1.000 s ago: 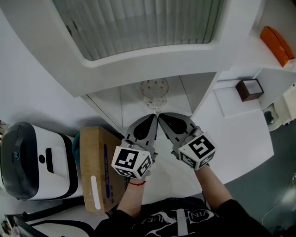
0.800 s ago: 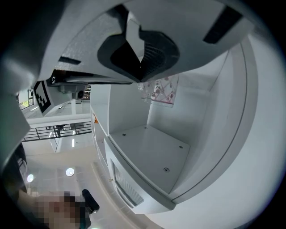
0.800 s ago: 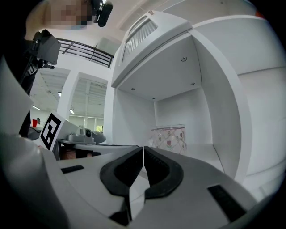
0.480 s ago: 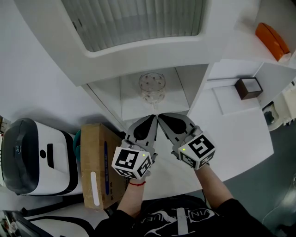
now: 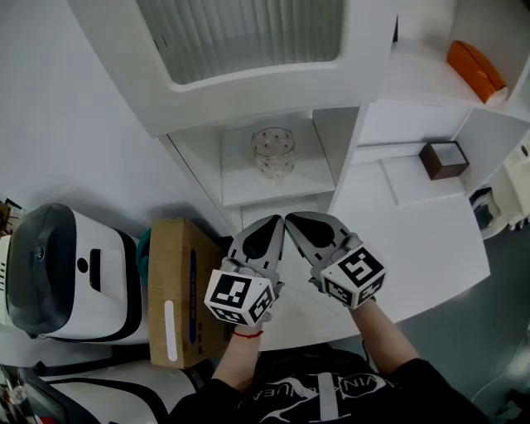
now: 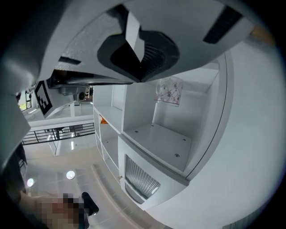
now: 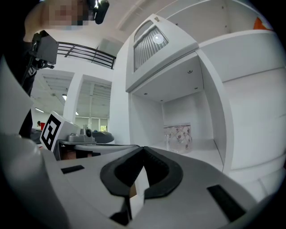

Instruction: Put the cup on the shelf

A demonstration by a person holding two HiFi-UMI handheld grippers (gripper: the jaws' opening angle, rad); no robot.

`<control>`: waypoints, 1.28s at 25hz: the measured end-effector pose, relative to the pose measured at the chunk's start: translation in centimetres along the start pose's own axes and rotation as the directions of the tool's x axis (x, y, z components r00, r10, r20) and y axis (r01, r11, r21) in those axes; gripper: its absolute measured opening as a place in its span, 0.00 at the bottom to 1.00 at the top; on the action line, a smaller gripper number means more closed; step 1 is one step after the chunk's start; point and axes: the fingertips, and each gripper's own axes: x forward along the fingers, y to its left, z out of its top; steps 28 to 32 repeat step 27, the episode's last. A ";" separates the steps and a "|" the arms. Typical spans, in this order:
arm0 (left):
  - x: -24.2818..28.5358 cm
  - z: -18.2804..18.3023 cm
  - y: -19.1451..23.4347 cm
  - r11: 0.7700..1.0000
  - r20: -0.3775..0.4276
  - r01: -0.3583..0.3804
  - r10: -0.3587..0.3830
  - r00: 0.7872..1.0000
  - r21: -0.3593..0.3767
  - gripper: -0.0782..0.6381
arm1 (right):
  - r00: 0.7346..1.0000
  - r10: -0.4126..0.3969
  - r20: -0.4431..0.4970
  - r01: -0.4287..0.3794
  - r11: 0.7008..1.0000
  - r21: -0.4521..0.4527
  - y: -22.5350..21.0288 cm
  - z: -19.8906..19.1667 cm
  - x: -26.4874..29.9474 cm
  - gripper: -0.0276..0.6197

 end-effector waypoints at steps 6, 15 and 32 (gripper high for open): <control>-1.8 -0.4 -1.2 1.000 -0.005 -0.019 0.019 1.000 -0.003 0.12 | 1.000 0.019 -0.009 -0.019 1.000 0.003 1.7 -0.5 -1.3 0.05; -4.3 -0.2 -2.5 0.999 0.005 -0.035 0.035 0.999 0.001 0.12 | 0.999 0.041 -0.007 -0.041 0.999 -0.002 4.1 -0.3 -2.7 0.05; -6.9 -0.7 -4.8 0.999 0.002 -0.039 0.039 0.999 -0.013 0.12 | 0.998 0.059 -0.017 -0.059 0.998 0.004 6.6 -0.9 -5.1 0.05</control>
